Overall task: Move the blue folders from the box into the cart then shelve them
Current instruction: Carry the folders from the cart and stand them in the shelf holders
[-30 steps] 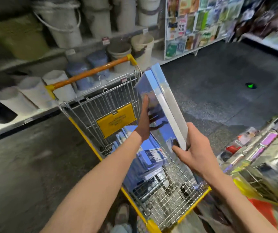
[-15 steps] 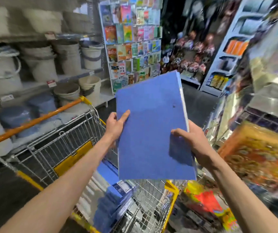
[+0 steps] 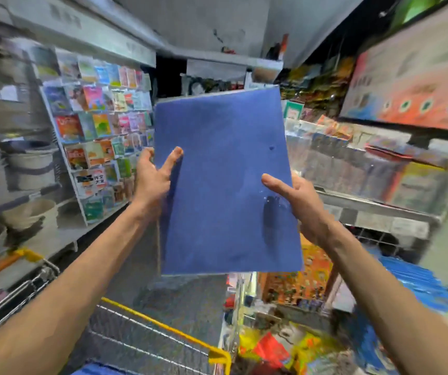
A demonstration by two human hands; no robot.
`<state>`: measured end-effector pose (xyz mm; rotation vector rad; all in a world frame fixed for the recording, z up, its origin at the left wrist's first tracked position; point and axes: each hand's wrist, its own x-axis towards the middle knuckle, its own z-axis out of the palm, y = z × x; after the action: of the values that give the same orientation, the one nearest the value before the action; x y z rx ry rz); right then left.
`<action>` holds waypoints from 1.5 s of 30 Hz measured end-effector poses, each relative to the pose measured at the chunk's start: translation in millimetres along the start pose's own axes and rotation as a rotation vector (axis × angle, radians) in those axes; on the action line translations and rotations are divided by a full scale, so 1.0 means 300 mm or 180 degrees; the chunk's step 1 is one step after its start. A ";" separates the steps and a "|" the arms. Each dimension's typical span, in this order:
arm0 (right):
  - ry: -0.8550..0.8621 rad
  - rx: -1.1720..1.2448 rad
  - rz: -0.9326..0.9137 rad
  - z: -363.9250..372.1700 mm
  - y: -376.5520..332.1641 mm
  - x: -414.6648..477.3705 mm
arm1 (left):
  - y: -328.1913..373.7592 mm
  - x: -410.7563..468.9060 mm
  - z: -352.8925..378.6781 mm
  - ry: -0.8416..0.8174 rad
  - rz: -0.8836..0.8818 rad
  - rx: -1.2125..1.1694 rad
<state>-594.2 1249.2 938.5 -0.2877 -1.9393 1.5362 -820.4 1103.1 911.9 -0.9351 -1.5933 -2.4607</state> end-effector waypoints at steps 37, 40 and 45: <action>0.2418 -0.0307 -0.1220 -2.000 -0.683 -0.364 | 0.565 -0.308 2.137 -0.1584 0.2025 0.0991; 0.2639 -0.0386 -0.1265 -2.130 -0.700 -0.395 | 0.547 -0.358 2.318 -0.1754 0.2058 0.1084; 0.2906 -0.0482 -0.1392 -2.227 -0.684 -0.432 | 0.514 -0.403 2.528 -0.1932 0.2101 0.1185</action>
<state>-49.9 1648.9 1160.5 -0.4860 -1.2597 0.7559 -322.7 1642.3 1185.8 -1.8599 -1.4476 -1.4522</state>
